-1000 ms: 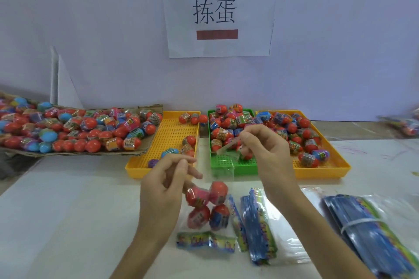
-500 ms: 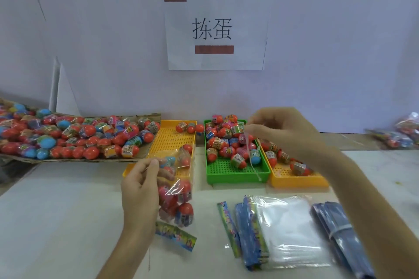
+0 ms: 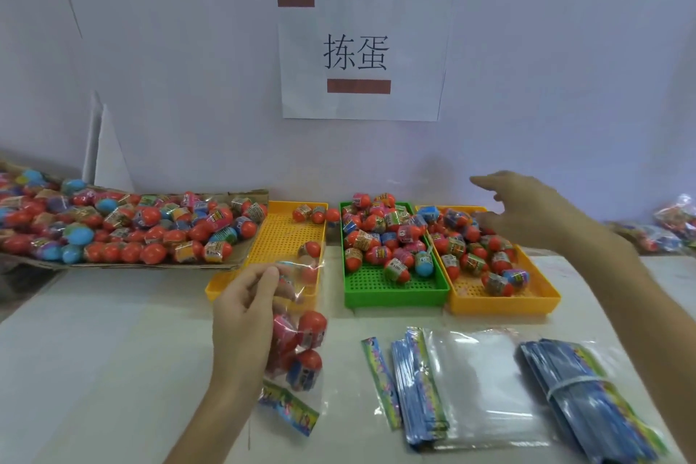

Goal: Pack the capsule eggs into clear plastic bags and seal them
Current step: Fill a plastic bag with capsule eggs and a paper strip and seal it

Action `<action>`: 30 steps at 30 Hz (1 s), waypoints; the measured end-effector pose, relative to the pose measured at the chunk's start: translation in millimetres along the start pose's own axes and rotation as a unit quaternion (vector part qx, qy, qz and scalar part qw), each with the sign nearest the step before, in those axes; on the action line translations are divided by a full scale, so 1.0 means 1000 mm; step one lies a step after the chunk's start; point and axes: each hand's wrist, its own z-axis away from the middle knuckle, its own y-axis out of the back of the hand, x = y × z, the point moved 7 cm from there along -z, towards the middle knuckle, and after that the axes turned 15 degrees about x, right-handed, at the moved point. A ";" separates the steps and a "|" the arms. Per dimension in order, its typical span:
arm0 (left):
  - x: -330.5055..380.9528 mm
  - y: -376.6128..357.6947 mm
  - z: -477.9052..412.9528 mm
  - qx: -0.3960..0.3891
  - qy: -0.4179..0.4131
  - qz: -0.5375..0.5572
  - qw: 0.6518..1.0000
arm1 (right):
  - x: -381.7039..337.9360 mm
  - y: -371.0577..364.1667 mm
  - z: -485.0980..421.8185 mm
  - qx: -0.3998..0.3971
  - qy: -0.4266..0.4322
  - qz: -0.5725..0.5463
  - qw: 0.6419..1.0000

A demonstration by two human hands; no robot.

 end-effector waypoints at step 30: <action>-0.009 -0.031 0.026 -0.186 0.151 0.109 0.965 | -0.115 -0.087 0.118 0.041 -0.173 -0.606 0.776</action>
